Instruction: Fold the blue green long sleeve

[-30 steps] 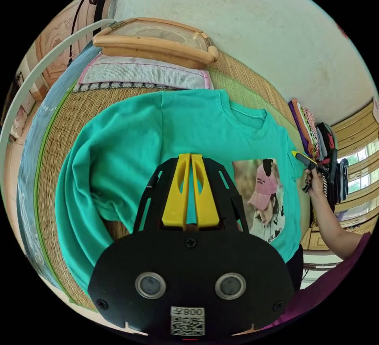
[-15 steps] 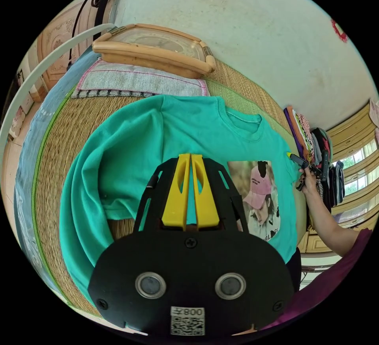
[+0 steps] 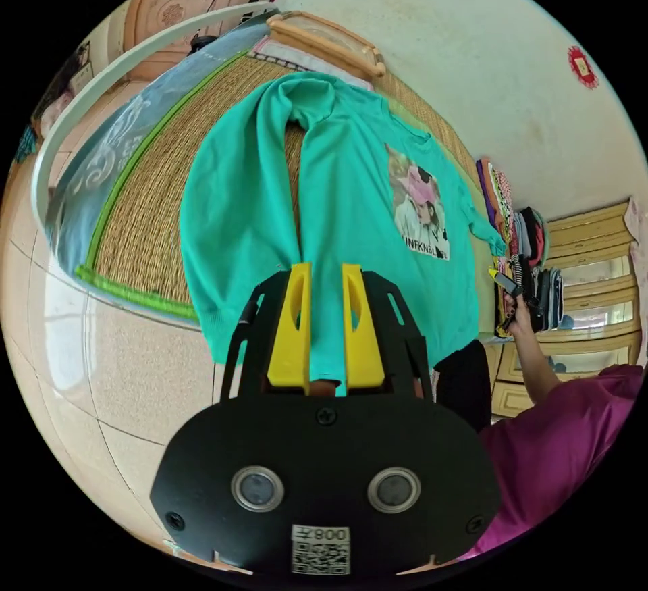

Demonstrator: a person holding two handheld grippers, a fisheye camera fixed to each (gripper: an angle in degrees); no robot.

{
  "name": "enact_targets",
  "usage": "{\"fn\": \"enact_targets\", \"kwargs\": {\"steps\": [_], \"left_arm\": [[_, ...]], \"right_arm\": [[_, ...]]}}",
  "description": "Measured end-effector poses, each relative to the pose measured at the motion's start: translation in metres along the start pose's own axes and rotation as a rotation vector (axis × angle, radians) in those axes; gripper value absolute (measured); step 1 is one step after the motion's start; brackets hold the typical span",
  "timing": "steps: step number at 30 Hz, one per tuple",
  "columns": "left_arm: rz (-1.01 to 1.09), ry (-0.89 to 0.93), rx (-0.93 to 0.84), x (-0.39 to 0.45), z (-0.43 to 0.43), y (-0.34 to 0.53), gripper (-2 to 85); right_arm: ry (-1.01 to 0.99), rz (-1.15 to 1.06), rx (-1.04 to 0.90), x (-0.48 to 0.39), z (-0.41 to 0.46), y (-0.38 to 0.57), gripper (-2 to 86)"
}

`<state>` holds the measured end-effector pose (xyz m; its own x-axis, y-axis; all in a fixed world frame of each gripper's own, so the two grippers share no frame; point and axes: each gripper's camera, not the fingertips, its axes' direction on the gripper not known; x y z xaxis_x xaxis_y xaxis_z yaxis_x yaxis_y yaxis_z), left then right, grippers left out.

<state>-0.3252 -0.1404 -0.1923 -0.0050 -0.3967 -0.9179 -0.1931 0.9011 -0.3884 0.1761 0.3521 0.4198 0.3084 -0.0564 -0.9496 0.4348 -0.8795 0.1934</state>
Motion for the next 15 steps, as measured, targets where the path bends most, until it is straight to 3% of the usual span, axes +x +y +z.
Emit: {"fn": "enact_targets", "kwargs": {"steps": [6,15], "left_arm": [[-0.147,0.072,-0.031,-0.03,-0.006,0.098,9.3],[-0.265,0.311,-0.058,-0.059,0.023,0.159,9.1]], "right_arm": [[-0.113,0.068,-0.075,0.002,-0.01,0.075,7.8],[-0.012,0.0,-0.196,-0.027,0.013,0.096,8.1]]}}
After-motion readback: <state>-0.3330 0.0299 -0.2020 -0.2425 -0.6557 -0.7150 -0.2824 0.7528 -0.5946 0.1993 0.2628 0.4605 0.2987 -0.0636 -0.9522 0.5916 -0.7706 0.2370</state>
